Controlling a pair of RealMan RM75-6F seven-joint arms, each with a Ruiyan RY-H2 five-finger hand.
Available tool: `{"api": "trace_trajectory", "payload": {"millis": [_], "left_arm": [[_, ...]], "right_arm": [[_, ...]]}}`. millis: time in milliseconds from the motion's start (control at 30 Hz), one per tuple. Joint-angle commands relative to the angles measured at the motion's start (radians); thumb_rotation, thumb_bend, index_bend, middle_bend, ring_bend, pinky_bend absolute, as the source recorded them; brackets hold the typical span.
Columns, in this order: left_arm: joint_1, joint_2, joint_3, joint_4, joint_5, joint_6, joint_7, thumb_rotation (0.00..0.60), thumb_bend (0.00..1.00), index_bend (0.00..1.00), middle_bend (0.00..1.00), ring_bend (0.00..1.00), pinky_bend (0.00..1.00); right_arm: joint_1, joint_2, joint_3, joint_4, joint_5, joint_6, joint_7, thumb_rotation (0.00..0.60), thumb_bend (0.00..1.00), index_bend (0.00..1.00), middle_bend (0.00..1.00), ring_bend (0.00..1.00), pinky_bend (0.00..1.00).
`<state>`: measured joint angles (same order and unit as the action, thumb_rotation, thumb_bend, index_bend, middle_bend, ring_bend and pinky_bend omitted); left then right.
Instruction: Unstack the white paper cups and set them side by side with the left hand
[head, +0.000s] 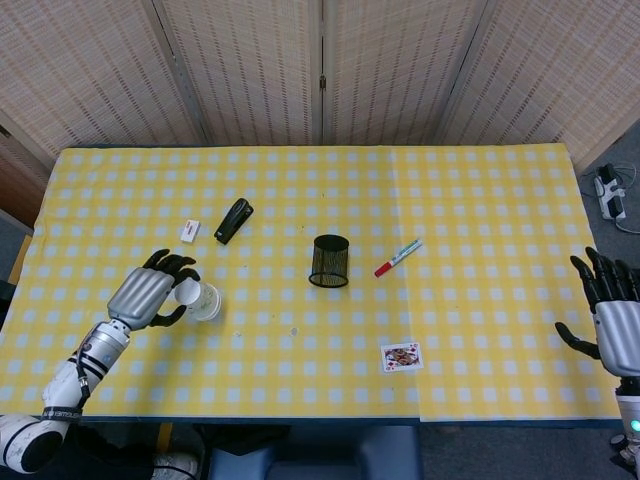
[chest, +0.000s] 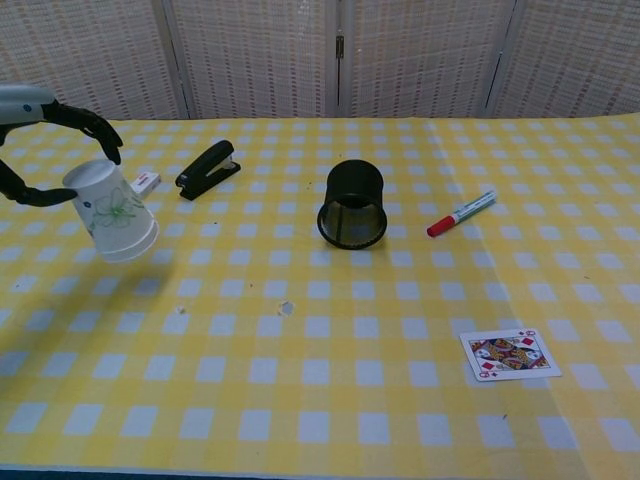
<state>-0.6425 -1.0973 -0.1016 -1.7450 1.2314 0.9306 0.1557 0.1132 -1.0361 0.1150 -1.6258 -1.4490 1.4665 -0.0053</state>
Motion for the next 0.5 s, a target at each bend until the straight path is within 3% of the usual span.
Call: {"api": "trace_trajectory", "payload": {"millis": [33, 200, 500], "left_arm": [[-0.003, -0.017, 0.009, 0.023, -0.008, -0.018, 0.004, 0.600, 0.48, 0.39, 0.22, 0.19, 0.12], [0.004, -0.048, -0.008, 0.045, -0.038, -0.031, -0.089, 0.600, 0.49, 0.39, 0.31, 0.29, 0.16], [0.030, -0.042, -0.043, 0.053, 0.012, -0.037, -0.347, 0.600, 0.49, 0.39, 0.36, 0.34, 0.19]], "right_arm": [[0.002, -0.002, 0.000, 0.001, 0.001, -0.003, 0.001, 0.600, 0.26, 0.00, 0.00, 0.00, 0.00], [0.003, -0.004, -0.001, 0.004, 0.001, -0.008, 0.004, 0.600, 0.26, 0.00, 0.00, 0.00, 0.00], [0.003, -0.001, 0.000, -0.001, 0.001, -0.007, 0.001, 0.600, 0.26, 0.00, 0.00, 0.00, 0.00]]}}
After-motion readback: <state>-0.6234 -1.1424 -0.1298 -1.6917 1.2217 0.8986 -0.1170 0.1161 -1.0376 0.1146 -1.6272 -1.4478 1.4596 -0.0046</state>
